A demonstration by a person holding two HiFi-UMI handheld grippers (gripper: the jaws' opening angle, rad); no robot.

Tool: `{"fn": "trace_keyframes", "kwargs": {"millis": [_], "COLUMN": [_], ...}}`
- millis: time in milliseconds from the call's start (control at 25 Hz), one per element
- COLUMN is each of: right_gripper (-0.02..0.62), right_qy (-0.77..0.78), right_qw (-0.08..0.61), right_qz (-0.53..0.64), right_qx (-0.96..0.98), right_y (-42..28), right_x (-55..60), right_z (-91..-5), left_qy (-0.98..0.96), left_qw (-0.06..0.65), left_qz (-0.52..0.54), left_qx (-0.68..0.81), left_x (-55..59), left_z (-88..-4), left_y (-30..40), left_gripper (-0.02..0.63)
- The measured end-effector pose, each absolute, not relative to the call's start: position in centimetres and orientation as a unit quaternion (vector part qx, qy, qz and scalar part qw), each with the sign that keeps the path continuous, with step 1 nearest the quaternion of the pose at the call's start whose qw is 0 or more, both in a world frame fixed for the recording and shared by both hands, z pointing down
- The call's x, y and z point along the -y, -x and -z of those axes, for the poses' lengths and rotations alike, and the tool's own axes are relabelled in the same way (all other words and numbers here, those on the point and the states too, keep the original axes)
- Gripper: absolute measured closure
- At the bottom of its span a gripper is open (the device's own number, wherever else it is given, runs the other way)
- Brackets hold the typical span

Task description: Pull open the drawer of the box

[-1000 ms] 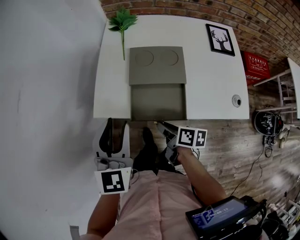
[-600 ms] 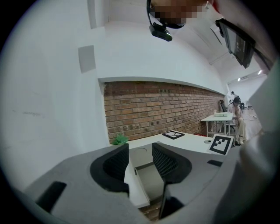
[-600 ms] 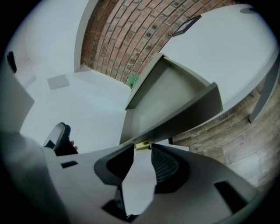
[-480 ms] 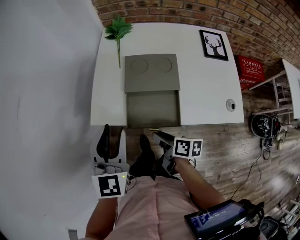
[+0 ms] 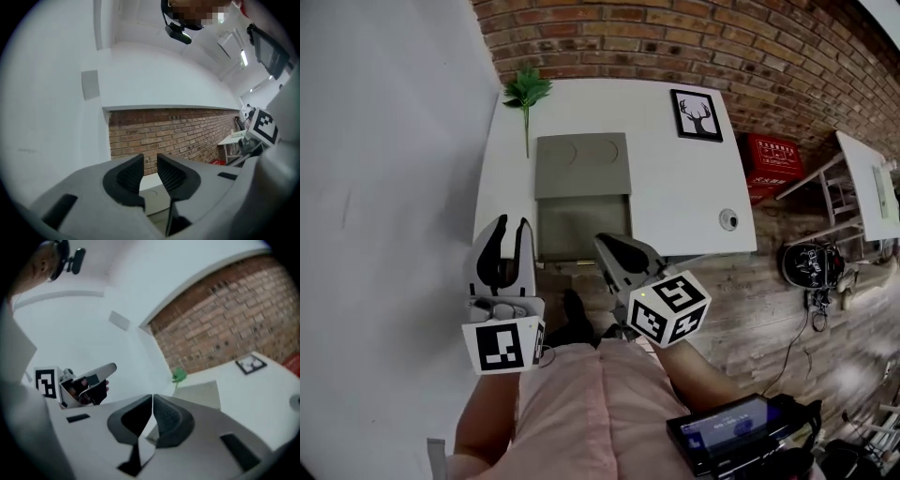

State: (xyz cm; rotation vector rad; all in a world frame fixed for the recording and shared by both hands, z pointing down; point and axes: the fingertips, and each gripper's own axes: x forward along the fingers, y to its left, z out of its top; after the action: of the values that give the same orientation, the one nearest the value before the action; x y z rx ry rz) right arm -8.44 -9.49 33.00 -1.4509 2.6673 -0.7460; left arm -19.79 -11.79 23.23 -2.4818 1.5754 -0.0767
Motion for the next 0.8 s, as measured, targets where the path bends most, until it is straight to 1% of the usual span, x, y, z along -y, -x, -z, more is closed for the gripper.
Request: {"fn": "trace_keyframes", "kwargs": {"millis": [40, 80, 120, 240, 360, 800], "right_gripper": [0.588, 0.589, 0.589, 0.591, 0.591, 0.592], "right_qy": [0.476, 0.487, 0.497, 0.523, 0.543, 0.559], "right_qw": [0.007, 0.006, 0.006, 0.004, 0.001, 0.002], "right_qz": [0.196, 0.159, 0.127, 0.054, 0.007, -0.027], "right_qx": [-0.857, -0.859, -0.858, -0.851, -0.839, -0.829], "right_y": [8.2, 8.0, 7.7, 6.7, 5.9, 5.1], "right_x": [9.9, 10.1, 10.3, 10.4, 10.5, 10.2], "right_z": [-31.1, -29.5, -28.1, -24.9, -23.0, -22.2], "left_qy": [0.839, 0.837, 0.836, 0.836, 0.837, 0.847], "left_qw": [0.105, 0.107, 0.107, 0.118, 0.127, 0.114], "left_qz": [0.02, 0.014, 0.008, -0.008, -0.017, -0.015], "left_qx": [-0.534, -0.536, -0.538, -0.536, -0.532, -0.519], "left_x": [11.8, 11.9, 11.8, 11.7, 11.5, 11.5], "left_z": [-22.4, -21.6, -20.9, -18.9, -17.9, -19.3], "left_y": [19.6, 19.5, 19.3, 18.3, 17.8, 16.6], "left_gripper": [0.53, 0.574, 0.598, 0.598, 0.598, 0.598]}}
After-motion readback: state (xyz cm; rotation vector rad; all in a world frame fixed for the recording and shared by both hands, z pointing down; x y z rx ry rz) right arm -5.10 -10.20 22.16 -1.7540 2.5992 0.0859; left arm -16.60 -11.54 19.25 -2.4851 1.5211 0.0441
